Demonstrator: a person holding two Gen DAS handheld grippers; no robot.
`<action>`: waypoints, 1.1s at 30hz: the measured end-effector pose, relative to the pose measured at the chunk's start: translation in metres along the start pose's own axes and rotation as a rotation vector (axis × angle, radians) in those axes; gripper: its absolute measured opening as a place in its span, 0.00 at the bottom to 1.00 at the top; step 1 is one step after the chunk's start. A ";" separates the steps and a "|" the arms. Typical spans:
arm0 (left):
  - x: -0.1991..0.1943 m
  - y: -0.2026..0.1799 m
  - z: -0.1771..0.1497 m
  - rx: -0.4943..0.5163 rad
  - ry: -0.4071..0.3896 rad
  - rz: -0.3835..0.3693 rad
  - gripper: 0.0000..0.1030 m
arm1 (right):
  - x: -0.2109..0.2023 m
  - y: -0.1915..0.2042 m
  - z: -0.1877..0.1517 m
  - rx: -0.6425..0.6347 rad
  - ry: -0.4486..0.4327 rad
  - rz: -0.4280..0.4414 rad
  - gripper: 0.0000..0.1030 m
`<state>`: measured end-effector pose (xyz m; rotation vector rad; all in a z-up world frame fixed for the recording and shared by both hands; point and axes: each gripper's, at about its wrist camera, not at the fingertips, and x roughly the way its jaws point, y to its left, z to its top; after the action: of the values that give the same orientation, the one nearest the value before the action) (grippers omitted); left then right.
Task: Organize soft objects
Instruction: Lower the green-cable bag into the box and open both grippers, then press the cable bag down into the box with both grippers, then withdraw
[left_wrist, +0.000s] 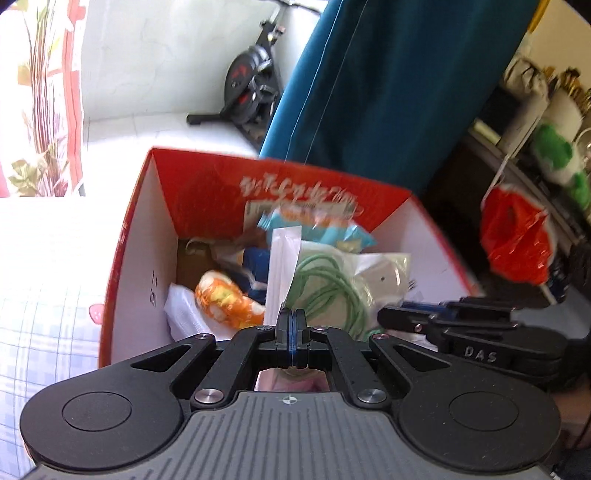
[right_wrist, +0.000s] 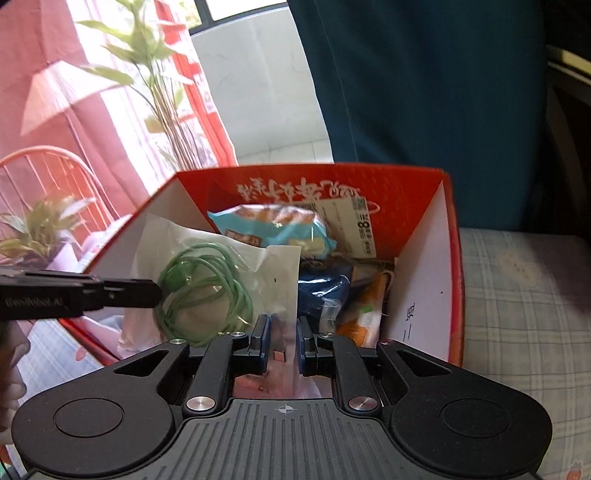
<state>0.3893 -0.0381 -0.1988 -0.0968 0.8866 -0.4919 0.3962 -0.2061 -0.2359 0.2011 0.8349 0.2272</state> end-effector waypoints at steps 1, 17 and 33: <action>0.005 0.001 -0.001 -0.005 0.012 0.001 0.01 | 0.005 0.001 0.001 0.000 0.015 -0.003 0.13; 0.000 -0.002 -0.002 0.075 0.040 0.003 0.49 | 0.007 0.015 0.004 -0.039 0.049 -0.071 0.24; -0.043 -0.009 -0.013 0.090 0.018 -0.154 0.90 | -0.049 0.026 -0.011 -0.099 -0.070 -0.092 0.47</action>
<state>0.3531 -0.0255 -0.1739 -0.0787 0.8772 -0.6772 0.3527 -0.1936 -0.2016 0.0774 0.7598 0.1733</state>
